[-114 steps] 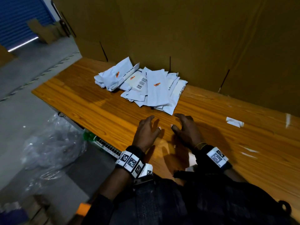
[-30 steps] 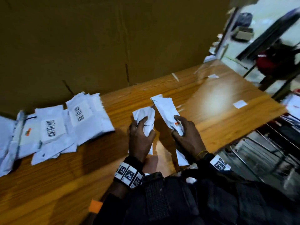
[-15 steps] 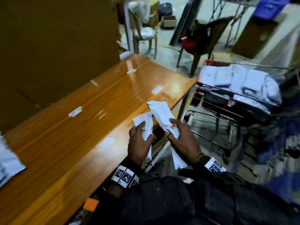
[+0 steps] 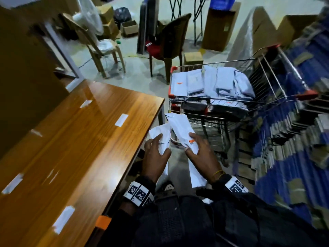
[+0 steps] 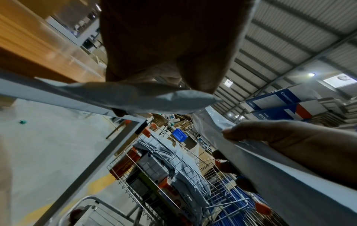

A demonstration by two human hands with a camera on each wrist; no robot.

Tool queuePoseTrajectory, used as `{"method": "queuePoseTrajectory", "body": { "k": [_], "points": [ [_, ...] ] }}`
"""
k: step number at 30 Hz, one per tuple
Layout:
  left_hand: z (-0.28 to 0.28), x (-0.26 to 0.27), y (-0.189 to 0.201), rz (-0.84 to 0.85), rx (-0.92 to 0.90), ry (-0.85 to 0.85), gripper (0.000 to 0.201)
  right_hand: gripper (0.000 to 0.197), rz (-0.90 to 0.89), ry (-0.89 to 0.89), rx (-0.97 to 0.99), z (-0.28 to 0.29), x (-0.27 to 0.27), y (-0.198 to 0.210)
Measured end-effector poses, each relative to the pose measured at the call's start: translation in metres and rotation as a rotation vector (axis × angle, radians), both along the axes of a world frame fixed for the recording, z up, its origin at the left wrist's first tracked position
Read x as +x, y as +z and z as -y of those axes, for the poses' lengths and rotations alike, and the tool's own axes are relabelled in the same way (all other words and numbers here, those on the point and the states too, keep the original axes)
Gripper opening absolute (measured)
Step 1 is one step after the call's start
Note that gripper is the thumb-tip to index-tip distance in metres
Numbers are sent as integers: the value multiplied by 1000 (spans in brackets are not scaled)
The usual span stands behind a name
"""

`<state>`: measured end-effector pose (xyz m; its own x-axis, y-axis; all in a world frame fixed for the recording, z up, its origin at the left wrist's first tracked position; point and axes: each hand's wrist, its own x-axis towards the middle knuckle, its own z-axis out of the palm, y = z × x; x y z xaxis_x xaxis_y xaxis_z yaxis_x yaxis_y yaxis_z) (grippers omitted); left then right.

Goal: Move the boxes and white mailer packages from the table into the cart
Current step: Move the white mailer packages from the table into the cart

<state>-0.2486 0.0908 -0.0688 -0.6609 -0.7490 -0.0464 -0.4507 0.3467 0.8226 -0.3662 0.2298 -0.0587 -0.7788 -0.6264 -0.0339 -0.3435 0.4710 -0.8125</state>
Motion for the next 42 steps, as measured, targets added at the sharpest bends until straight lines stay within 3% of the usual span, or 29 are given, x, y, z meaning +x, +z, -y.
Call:
{"method": "queuePoseTrajectory", "body": {
  "k": [20, 26, 32, 37, 42],
  "points": [
    [141, -223, -9, 2, -14, -160, 58, 54, -30, -227, 40, 111, -212, -8],
    [172, -299, -26, 120, 45, -165, 60, 52, 72, -268, 119, 146, -281, -26],
    [198, -382, -44, 287, -7, -162, 65, 56, 184, -269, 219, 194, -358, -55],
    [229, -460, -60, 496, -33, -143, 62, 57, 202, -228, 291, 245, -429, -70],
    [250, -499, -79, 533, -97, -93, 59, 59, 174, -187, 341, 281, -464, -72]
  ]
}}
